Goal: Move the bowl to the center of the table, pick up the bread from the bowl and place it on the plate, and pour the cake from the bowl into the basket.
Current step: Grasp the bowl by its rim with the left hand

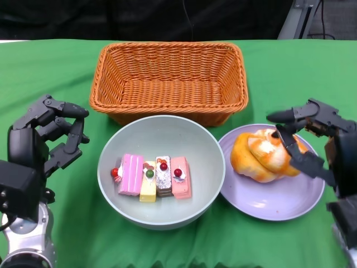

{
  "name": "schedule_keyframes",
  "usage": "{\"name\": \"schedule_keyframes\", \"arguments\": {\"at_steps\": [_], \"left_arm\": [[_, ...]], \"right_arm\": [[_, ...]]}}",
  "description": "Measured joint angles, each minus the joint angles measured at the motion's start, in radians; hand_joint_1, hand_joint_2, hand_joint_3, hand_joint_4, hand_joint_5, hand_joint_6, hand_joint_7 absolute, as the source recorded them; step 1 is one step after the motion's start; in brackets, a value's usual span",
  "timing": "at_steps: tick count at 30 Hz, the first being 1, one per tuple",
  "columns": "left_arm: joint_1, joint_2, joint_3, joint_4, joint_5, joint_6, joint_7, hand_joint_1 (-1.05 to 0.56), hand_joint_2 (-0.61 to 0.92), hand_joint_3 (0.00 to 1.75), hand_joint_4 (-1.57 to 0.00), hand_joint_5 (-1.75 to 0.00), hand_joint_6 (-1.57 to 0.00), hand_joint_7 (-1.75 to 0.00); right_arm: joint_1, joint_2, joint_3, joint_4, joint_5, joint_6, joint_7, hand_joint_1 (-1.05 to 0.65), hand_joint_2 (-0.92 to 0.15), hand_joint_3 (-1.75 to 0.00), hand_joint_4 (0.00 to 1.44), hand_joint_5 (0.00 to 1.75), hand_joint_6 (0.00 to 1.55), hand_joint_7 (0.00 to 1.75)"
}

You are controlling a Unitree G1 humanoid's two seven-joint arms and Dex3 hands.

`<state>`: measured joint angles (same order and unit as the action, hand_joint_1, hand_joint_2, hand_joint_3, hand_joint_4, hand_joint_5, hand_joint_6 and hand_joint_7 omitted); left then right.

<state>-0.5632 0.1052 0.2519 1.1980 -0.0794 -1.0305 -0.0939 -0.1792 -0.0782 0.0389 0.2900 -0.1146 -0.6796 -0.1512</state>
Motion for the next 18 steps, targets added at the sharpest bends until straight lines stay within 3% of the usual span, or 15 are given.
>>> {"name": "schedule_keyframes", "arguments": {"at_steps": [2, 5, 6, 10, 11, 14, 18], "left_arm": [[0.002, 0.006, 0.0, 0.0, 0.0, -0.01, -0.004, -0.14, 0.72, 0.81, -0.85, -1.43, -0.87, -1.08], [0.008, 0.022, 0.0, -0.001, -0.001, -0.032, -0.034, -0.17, 0.83, 0.57, -0.86, -1.31, -0.91, -0.88], [0.011, 0.029, 0.0, -0.002, -0.001, -0.042, -0.045, -0.2, 0.88, 0.42, -0.86, -1.22, -0.93, -0.77], [0.022, 0.046, 0.0, -0.03, -0.026, -0.072, -0.106, -0.33, 0.9, 0.18, -0.78, -0.88, -0.93, -0.3], [0.027, 0.052, -0.001, -0.044, -0.046, -0.078, -0.145, -0.38, 0.91, 0.13, -0.74, -0.71, -0.88, -0.16], [0.045, 0.078, -0.008, -0.103, -0.127, -0.095, -0.312, -0.45, 0.92, 0.12, -0.71, -0.34, -0.79, -0.03], [0.086, 0.124, -0.04, -0.222, -0.221, -0.102, -0.519, -0.53, 0.92, 0.08, -0.69, -0.16, -0.76, 0.0]], "right_arm": [[0.027, 0.016, 0.004, -0.038, 0.015, -0.004, 0.019, -0.06, -0.51, -1.07, 0.76, 1.55, 0.74, 1.27], [0.067, 0.035, 0.014, -0.091, 0.016, -0.003, 0.038, -0.03, -0.53, -1.06, 0.73, 1.59, 0.71, 1.31], [0.077, 0.042, 0.016, -0.101, 0.017, -0.003, 0.043, -0.02, -0.53, -1.07, 0.74, 1.59, 0.7, 1.32], [0.104, 0.071, 0.018, -0.115, 0.02, -0.001, 0.046, -0.02, -0.54, -1.08, 0.74, 1.6, 0.7, 1.32], [0.108, 0.077, 0.018, -0.116, 0.02, -0.001, 0.046, -0.02, -0.54, -1.07, 0.74, 1.6, 0.7, 1.32], [0.115, 0.095, 0.017, -0.118, 0.019, 0.001, 0.044, -0.02, -0.54, -1.06, 0.73, 1.6, 0.69, 1.32], [0.116, 0.111, 0.008, -0.118, 0.019, 0.006, 0.038, -0.01, -0.56, -1.04, 0.72, 1.6, 0.68, 1.33]]}}
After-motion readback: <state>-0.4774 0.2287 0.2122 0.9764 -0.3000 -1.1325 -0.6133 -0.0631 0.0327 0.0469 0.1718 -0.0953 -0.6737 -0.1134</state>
